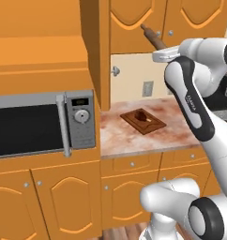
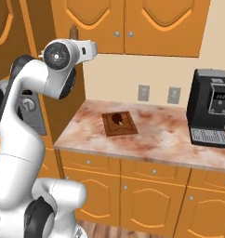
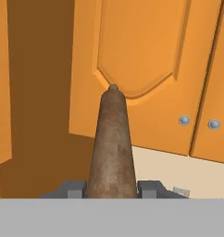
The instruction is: Open the cabinet, retrieve the rolling pin, and place it next to the meat on the cutting board to prepare for tenderizing.
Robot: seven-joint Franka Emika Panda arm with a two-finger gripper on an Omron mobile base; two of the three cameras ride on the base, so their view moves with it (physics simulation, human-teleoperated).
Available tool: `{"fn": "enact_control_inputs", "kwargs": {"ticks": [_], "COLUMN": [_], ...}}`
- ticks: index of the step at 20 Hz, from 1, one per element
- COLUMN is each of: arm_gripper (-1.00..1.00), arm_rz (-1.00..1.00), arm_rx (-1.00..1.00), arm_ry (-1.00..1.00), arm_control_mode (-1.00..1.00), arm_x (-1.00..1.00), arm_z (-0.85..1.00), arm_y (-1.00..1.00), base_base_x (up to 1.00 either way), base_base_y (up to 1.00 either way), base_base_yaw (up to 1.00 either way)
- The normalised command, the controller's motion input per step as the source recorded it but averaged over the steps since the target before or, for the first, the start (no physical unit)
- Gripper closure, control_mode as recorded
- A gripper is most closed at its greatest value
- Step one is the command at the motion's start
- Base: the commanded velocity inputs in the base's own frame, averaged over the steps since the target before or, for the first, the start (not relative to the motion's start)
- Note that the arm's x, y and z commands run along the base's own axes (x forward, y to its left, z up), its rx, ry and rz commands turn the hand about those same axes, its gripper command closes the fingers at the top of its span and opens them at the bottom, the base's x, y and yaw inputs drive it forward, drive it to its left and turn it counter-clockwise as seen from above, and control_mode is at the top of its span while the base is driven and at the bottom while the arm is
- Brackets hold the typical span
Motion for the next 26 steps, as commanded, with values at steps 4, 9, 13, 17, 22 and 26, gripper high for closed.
{"fn": "enact_control_inputs", "kwargs": {"ticks": [4, 9, 13, 17, 22, 26], "arm_gripper": [1.0, 1.0, 1.0, 1.0, 1.0, 1.0], "arm_rz": [0.0, 0.0, 0.0, 0.0, 0.0, 0.0], "arm_rx": [0.0, 0.0, 0.0, 0.0, 0.0, 0.0], "arm_ry": [0.0, 0.0, 0.0, 0.0, 0.0, 0.0], "arm_control_mode": [1.0, 1.0, 1.0, 1.0, 1.0, 1.0], "arm_x": [0.0, 0.0, 0.0, 0.0, 0.0, 0.0], "arm_z": [0.0, 0.0, 0.0, 0.0, 0.0, 0.0], "arm_y": [0.0, 0.0, 0.0, 0.0, 0.0, 0.0], "base_base_x": [0.0, 0.04, -0.03, -0.3, -0.23, -0.44], "base_base_y": [0.0, -0.07, -0.28, -0.28, -0.25, -0.08], "base_base_yaw": [0.06, 0.02, 0.08, 0.1, 0.07, 0.02]}}
